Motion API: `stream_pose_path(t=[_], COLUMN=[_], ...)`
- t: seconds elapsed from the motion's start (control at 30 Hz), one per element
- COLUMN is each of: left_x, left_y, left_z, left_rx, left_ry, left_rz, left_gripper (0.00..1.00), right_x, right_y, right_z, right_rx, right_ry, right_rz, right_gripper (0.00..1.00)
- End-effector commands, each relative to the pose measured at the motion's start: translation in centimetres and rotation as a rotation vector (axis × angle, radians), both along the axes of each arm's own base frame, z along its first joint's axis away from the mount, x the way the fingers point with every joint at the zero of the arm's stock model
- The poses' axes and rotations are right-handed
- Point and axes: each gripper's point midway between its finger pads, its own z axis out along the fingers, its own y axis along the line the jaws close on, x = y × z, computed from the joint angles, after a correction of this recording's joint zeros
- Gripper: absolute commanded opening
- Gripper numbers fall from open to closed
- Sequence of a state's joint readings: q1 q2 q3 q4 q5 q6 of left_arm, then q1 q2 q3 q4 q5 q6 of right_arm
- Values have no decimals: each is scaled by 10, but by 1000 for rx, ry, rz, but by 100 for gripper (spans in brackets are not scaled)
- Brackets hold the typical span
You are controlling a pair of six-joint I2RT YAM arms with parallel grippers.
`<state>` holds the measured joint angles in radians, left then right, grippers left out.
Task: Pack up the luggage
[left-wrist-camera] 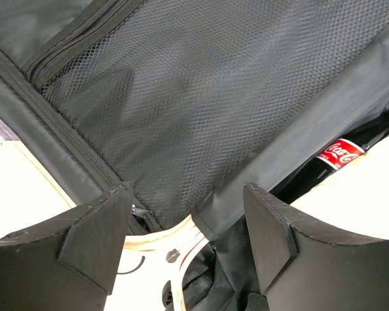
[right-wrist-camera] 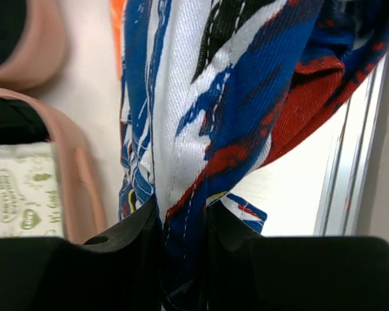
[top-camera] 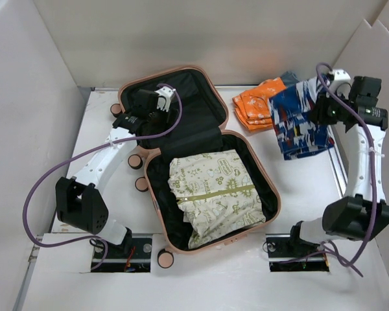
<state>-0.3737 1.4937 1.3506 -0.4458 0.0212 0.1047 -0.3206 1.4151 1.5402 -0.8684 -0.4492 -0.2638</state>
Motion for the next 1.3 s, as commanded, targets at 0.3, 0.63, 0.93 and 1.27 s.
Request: stream_pose_path(t=[0.3, 0.63, 0.93, 1.27], left_x=[6, 7, -3, 2], left_y=[4, 5, -5, 1], left_z=[17, 26, 16, 24], left_rx=[9, 14, 73, 61], left_ry=[-57, -59, -58, -71], left_rz=[19, 26, 5, 21], left_gripper=[65, 66, 66, 66], right_x=[-80, -154, -141, -110], right_y=[228, 308, 255, 193], right_z=[151, 41, -133, -130], right_rx=[303, 611, 570, -2], right_ry=[-319, 15, 307, 428], right_rz=[477, 645, 491, 507], right_gripper=[0, 0, 5, 100])
